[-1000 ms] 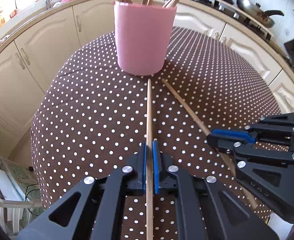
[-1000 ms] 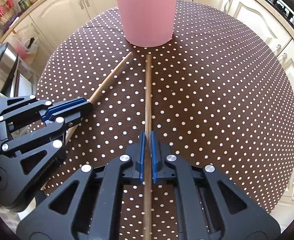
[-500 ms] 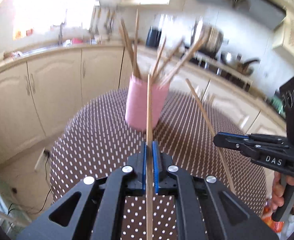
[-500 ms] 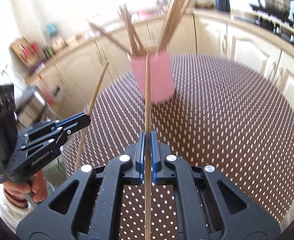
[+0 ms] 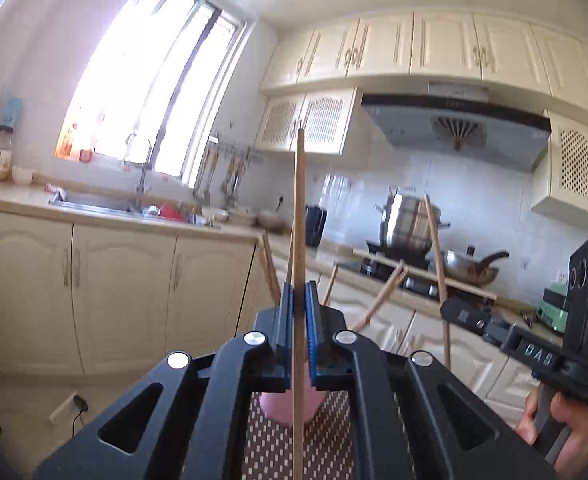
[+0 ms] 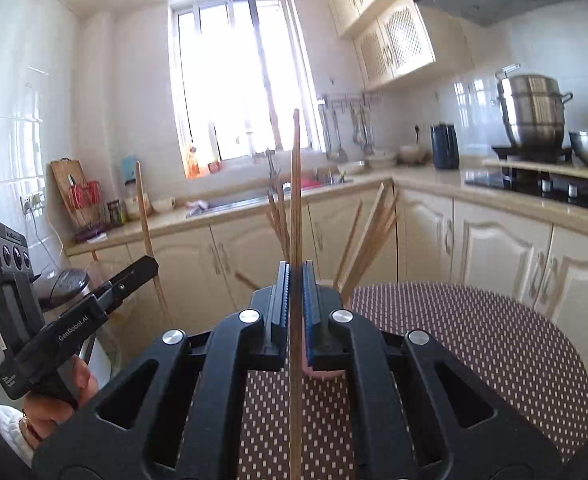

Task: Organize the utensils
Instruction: 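Lift both held chopsticks upright above the pink cup, then lower both chopsticks into the pink cup and open both tools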

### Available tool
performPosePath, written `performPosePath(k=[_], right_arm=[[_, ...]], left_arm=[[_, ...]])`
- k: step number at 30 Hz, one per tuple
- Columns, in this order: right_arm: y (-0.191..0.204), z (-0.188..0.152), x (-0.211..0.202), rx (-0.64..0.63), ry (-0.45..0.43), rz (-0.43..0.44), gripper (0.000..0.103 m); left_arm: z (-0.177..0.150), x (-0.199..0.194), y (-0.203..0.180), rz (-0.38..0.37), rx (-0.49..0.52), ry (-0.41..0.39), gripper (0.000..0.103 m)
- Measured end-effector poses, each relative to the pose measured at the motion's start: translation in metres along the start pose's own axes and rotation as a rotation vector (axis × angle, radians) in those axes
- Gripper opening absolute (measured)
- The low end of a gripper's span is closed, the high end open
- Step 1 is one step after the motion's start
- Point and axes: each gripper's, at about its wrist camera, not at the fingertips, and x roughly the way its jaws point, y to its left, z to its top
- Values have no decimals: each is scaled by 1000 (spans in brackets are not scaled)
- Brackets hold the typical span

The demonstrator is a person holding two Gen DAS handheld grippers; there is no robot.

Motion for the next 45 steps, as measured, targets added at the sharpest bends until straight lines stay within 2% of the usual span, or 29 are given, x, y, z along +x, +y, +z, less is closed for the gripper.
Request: performPosePath(k=[8, 16, 21, 29, 35, 39, 41, 42, 45], right_arm=[[-10, 26, 41, 21, -153, -2, 6], [-18, 29, 83, 27, -246, 8, 7], [-18, 21, 100, -6, -268, -2, 7], [-19, 9, 111, -14, -279, 14, 7], [-12, 2, 112, -55, -243, 4, 7], [-11, -5, 107, -66, -211, -5, 7], [-10, -9, 102, -71, -197, -12, 7], [-9, -11, 100, -74, -188, -15, 7], [-8, -18, 95, -84, -161, -28, 7]], left_arm=[[31, 36, -11, -22, 14, -188, 6], [31, 98, 3, -41, -64, -212, 6], [16, 122, 8, -44, -52, -179, 6], [-7, 134, 18, -51, -47, -105, 6], [-16, 135, 16, -60, -17, -34, 6], [-21, 139, 17, -58, -22, 41, 7], [-21, 138, 17, -59, -22, 72, 20], [-21, 136, 17, -57, -19, 75, 32], [-19, 124, 14, -43, 9, 63, 37]])
